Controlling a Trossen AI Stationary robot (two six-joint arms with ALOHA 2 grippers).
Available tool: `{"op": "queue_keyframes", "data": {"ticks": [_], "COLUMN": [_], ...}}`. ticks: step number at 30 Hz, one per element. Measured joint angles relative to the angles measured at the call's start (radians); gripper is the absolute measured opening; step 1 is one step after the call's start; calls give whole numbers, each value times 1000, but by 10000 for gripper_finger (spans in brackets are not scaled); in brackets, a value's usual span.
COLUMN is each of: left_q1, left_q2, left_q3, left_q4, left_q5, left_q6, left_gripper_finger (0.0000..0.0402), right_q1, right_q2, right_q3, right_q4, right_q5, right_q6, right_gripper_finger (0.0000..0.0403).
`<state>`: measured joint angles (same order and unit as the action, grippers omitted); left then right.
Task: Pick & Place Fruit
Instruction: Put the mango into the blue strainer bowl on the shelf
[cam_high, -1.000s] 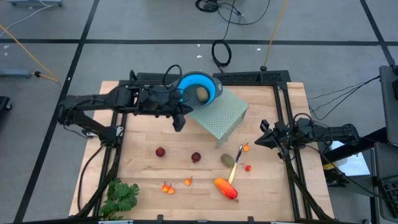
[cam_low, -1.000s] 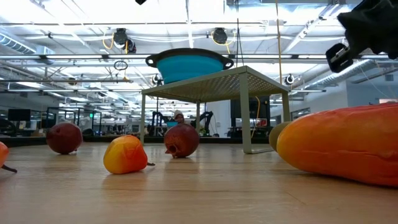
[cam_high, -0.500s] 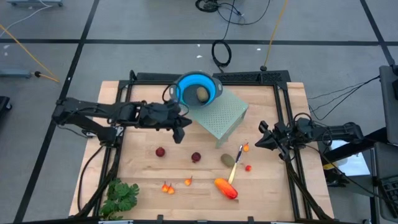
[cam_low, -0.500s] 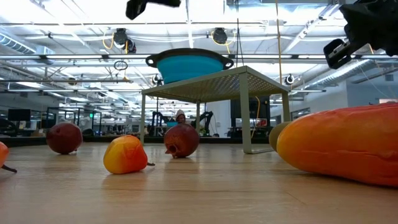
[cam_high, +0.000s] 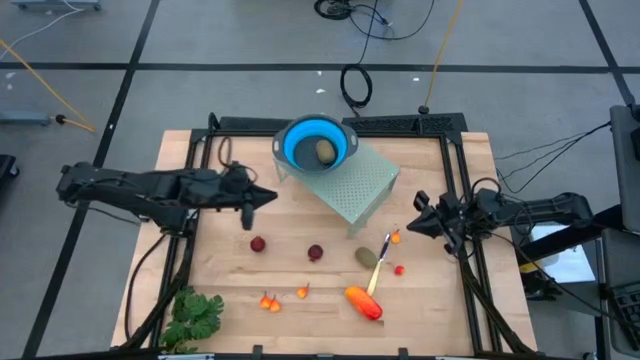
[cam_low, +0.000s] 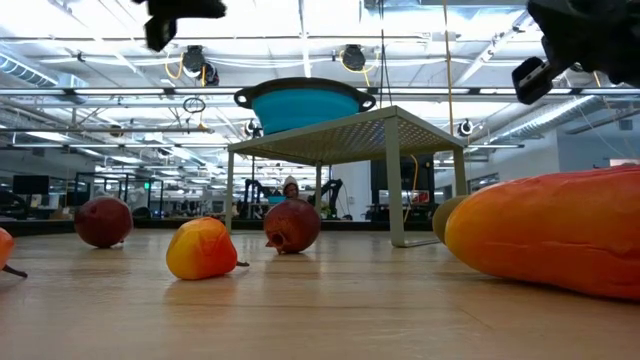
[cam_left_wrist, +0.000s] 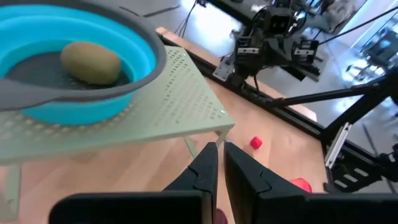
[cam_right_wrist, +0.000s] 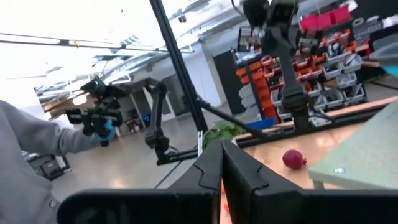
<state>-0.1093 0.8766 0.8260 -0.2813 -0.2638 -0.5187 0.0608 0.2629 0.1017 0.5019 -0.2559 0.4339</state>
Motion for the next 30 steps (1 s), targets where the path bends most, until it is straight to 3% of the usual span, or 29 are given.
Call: {"op": "queue_keyframes", "data": {"ticks": [8,18,30], "left_q1": [0,0,0], "left_q2": [-203,-356,-493], "left_q3": [-135,-241,-332], "left_q4": [-1,-2,-7], "left_q5": [0,0,1], "left_q6": [20,35,46], "left_gripper_finger": [26,26,26], "right_q1": [0,0,66], "right_q2": [50,120,331], "right_q3": [0,66,392], "right_q4": [127,189,-127], "right_q5": [25,50,-10], "right_q6": [7,-16,-61], "right_gripper_finger": [0,0,0]}}
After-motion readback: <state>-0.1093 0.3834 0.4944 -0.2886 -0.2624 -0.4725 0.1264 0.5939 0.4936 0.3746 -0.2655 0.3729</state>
